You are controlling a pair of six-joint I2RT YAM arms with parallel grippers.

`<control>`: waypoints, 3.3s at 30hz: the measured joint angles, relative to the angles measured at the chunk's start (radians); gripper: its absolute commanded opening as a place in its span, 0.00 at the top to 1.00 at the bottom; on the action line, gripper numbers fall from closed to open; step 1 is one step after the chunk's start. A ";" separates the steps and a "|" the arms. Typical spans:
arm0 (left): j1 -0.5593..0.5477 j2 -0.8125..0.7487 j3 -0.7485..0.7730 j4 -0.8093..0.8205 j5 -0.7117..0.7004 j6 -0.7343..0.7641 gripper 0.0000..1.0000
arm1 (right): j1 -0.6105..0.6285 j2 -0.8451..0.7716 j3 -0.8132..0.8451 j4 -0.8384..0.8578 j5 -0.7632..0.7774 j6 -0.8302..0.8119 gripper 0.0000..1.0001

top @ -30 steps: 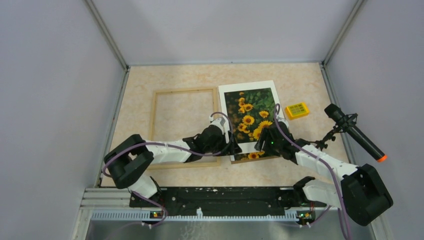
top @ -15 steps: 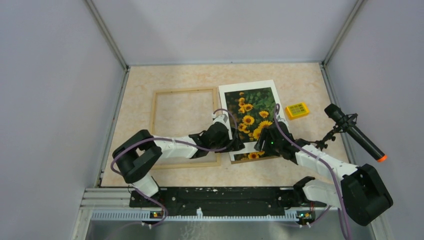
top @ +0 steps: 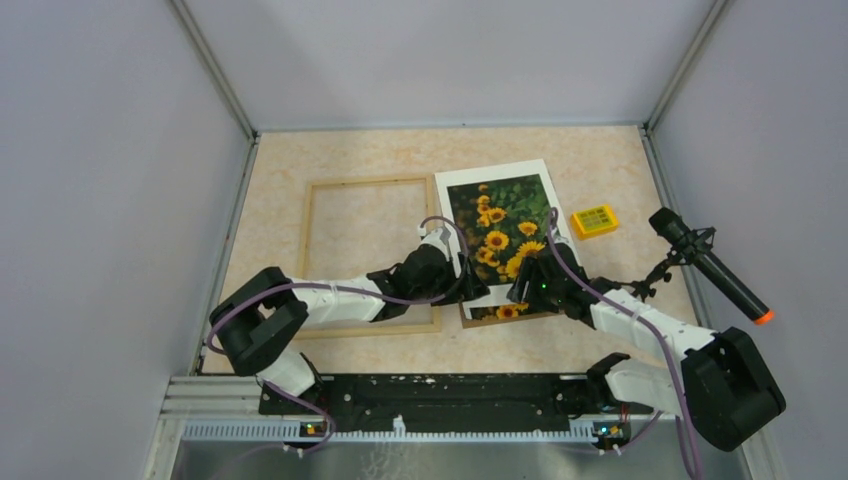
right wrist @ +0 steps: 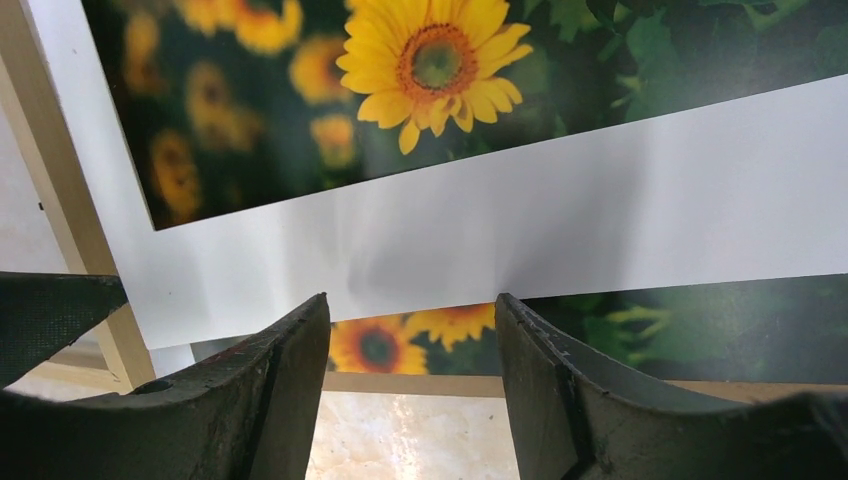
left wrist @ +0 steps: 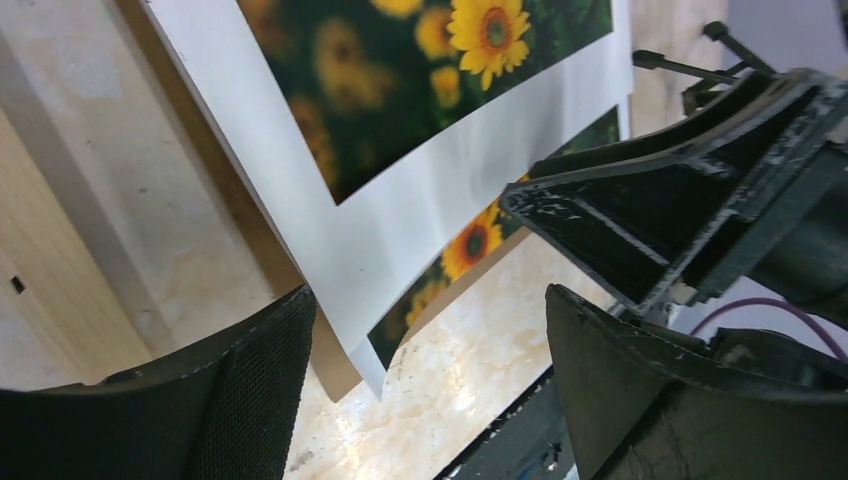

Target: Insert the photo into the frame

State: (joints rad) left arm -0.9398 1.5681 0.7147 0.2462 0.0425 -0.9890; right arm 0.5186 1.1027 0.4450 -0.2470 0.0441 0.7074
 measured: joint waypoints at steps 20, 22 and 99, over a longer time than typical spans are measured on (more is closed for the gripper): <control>0.005 -0.038 -0.008 0.113 0.074 -0.065 0.14 | 0.000 0.014 0.000 0.024 -0.025 -0.001 0.40; 0.010 -0.039 -0.008 0.113 0.082 -0.064 0.14 | 0.000 0.017 0.000 0.029 -0.027 -0.003 0.40; 0.095 0.060 -0.011 0.068 0.141 0.070 0.09 | -0.001 0.311 0.167 0.151 -0.247 -0.070 0.55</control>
State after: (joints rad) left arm -0.8448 1.6276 0.7036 0.3141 0.1833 -0.9188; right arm 0.5175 1.4139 0.6125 -0.0963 -0.2028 0.6376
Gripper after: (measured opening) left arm 0.906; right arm 0.458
